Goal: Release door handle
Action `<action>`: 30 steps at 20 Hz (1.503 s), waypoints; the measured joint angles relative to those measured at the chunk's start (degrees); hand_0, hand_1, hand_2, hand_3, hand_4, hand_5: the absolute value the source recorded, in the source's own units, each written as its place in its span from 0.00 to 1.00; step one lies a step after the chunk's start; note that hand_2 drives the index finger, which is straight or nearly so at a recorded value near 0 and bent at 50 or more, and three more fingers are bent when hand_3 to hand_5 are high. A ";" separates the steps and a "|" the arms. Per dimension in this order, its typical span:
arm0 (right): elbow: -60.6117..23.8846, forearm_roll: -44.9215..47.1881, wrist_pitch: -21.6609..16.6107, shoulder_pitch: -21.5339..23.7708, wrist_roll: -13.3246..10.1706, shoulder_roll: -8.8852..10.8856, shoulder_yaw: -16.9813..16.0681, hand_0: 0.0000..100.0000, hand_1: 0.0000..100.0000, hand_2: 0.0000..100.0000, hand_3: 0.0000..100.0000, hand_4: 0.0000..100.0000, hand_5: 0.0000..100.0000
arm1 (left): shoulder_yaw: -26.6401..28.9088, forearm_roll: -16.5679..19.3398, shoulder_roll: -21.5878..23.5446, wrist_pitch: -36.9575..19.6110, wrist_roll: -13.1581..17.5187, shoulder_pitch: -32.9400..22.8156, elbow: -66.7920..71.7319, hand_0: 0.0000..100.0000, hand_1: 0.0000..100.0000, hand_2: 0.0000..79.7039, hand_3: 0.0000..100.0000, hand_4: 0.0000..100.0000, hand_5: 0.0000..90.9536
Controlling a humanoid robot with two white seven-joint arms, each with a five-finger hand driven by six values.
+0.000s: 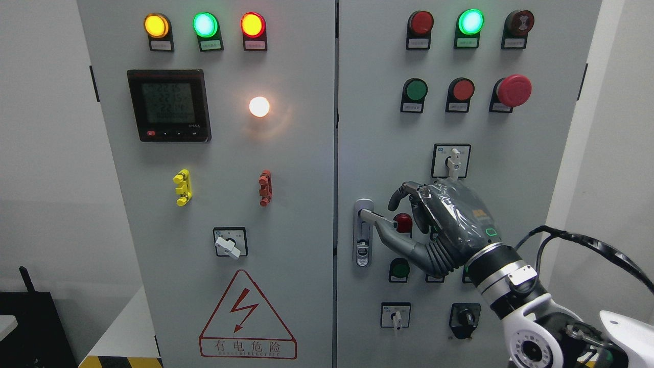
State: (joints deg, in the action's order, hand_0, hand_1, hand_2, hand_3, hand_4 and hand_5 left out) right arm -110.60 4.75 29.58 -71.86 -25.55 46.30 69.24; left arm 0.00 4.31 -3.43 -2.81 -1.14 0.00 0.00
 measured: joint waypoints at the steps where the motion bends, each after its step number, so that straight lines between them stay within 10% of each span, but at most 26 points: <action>1: 0.04 0.01 0.05 0.03 -0.01 -0.04 -0.01 0.35 0.29 0.48 1.00 1.00 1.00 | 0.00 0.00 0.00 0.00 0.00 0.00 0.00 0.12 0.39 0.00 0.00 0.00 0.00; 30: 0.97 0.09 0.78 1.09 -0.12 -0.37 -0.28 0.36 0.29 0.49 1.00 1.00 1.00 | 0.00 0.00 0.00 0.03 0.04 0.00 0.00 0.12 0.39 0.00 0.00 0.00 0.00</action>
State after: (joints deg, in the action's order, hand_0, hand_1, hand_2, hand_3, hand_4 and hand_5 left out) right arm -109.63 4.84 30.36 -70.77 -25.67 45.94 68.95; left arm 0.00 4.30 -3.43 -2.77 -1.10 0.00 0.00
